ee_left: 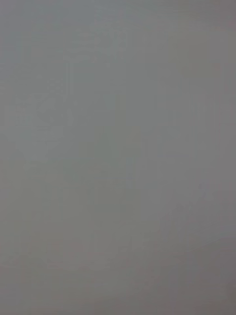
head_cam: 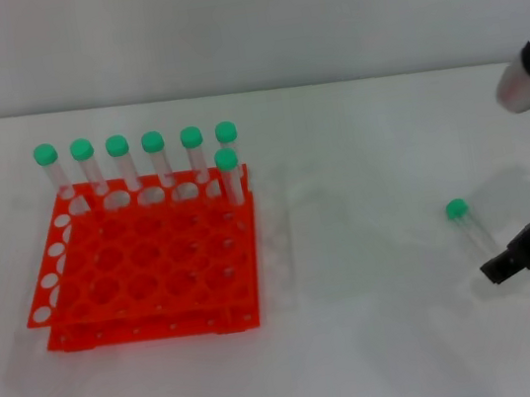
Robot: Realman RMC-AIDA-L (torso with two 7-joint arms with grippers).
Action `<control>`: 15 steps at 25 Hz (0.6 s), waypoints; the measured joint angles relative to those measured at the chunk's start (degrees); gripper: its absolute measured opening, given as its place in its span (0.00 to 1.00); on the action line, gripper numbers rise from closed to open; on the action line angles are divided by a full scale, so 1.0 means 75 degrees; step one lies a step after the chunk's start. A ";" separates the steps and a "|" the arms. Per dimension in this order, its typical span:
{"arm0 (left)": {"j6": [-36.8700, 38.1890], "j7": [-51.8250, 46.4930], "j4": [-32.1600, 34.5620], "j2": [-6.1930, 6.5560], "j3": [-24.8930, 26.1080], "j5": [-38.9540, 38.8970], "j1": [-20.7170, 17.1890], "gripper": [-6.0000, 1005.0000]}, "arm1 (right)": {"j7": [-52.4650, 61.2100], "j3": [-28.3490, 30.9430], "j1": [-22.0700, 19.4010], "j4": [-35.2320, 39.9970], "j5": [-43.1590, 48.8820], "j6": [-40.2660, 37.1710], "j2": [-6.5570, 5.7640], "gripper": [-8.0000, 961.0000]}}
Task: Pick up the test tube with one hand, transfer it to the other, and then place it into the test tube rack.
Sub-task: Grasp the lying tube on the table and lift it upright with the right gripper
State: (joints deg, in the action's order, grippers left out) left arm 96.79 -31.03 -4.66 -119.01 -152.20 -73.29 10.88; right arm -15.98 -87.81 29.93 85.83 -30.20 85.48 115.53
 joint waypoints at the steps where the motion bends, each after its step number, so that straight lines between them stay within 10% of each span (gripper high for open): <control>1: -0.0021 0.0000 -0.0001 0.0000 0.0003 0.0000 -0.0011 0.72 | 0.0018 -0.0059 0.0043 -0.0100 -0.0015 -0.0076 0.0010 0.81; 15: -0.0193 0.0025 -0.0010 0.0001 -0.0003 -0.0001 0.0075 0.72 | 0.0235 -0.0426 0.0692 -0.1425 0.0098 -0.0724 -0.0003 0.71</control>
State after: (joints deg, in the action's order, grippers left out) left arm 95.34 -30.85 -4.74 -119.00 -152.22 -73.30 11.45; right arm -14.23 -91.01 35.12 75.15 -29.46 80.05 115.51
